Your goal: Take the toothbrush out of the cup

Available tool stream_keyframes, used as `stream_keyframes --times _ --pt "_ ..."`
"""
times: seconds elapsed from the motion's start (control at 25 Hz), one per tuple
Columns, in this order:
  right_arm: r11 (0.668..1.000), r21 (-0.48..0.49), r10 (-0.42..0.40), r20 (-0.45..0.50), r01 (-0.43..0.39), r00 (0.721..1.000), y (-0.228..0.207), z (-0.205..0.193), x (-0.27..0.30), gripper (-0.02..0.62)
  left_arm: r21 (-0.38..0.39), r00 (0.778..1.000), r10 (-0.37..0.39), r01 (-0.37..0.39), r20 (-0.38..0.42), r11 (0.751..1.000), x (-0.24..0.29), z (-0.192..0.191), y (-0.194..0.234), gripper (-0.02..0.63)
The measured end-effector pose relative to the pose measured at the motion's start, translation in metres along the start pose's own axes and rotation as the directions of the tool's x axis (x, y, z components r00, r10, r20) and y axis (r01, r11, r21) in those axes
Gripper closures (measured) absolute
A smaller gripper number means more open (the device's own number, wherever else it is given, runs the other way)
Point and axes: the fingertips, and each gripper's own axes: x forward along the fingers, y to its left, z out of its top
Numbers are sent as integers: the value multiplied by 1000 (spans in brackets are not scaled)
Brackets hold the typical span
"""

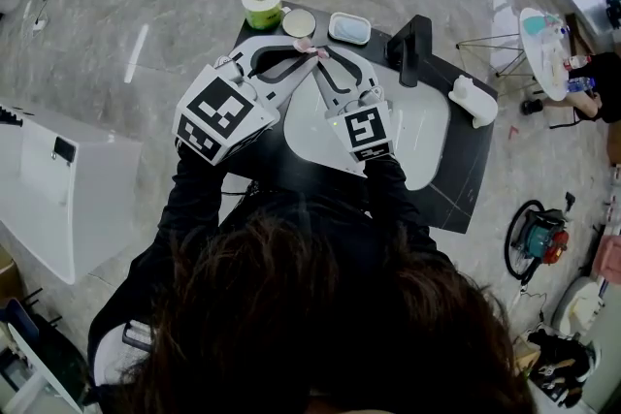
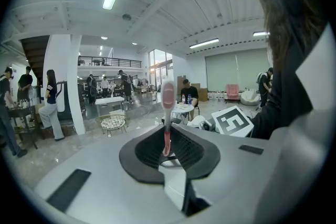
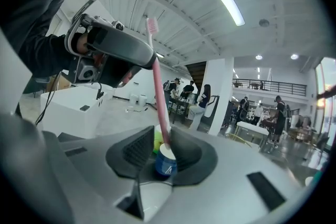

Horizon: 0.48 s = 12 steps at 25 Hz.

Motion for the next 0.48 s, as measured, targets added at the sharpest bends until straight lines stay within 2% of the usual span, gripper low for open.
stream_keyframes --times 0.12,0.2,0.36,0.48 --pt "1000 -13 3 -6 -3 1000 2 0 0 500 -4 1000 -5 6 4 1000 0 0 -1 566" --pt "1000 -18 -1 -9 1 1000 2 -1 -1 537 -9 1000 -11 11 8 1000 0 0 -1 566" --pt "1000 -12 -2 -8 2 1000 1 -1 -1 540 -15 1000 -15 16 18 1000 1 0 -1 566" --pt "1000 3 1 7 -1 1000 2 0 -3 543 30 998 -14 12 64 999 1 4 -4 565"
